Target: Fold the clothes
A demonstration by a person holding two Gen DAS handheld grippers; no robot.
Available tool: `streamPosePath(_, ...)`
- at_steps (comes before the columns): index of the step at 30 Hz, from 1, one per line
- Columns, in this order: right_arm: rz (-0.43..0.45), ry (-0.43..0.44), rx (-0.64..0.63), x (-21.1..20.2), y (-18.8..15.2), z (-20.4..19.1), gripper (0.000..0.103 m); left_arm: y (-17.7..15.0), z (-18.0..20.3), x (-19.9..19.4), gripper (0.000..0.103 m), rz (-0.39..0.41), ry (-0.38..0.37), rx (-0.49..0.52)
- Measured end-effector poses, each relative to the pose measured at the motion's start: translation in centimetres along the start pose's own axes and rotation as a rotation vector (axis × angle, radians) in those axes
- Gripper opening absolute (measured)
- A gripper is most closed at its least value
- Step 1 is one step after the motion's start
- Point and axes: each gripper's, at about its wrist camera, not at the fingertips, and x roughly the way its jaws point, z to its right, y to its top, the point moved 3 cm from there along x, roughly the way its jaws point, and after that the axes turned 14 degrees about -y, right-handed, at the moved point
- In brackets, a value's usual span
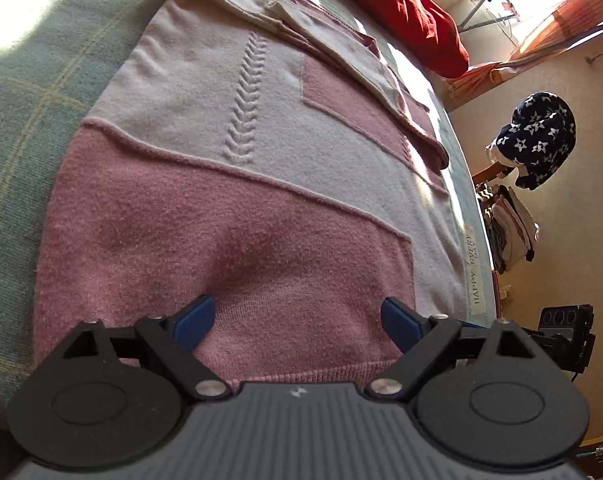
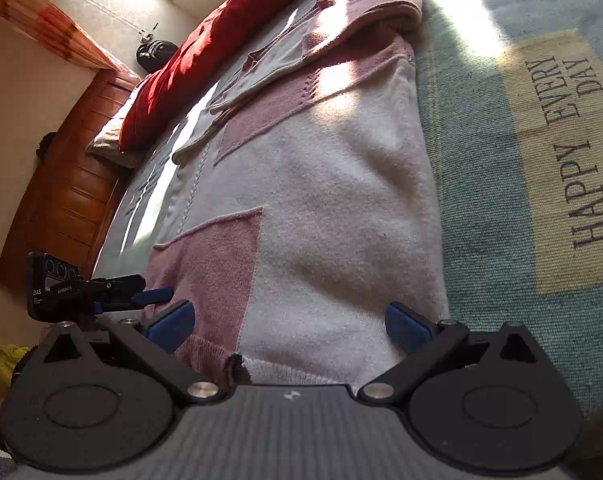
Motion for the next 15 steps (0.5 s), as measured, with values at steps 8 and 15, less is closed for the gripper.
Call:
streamPosePath(8,0.032,0.021,-0.074,0.3,-0.6,-3.9,0.103,-0.5,4.2,1.7,0.090,-0.004,0.005,0.124)
streamPosePath(15,0.064,-0.067,-0.126,3.4,-2.3,-5.4,0.103,-2.6,2.2,2.3,0.090,0.019,-0.010,0.115)
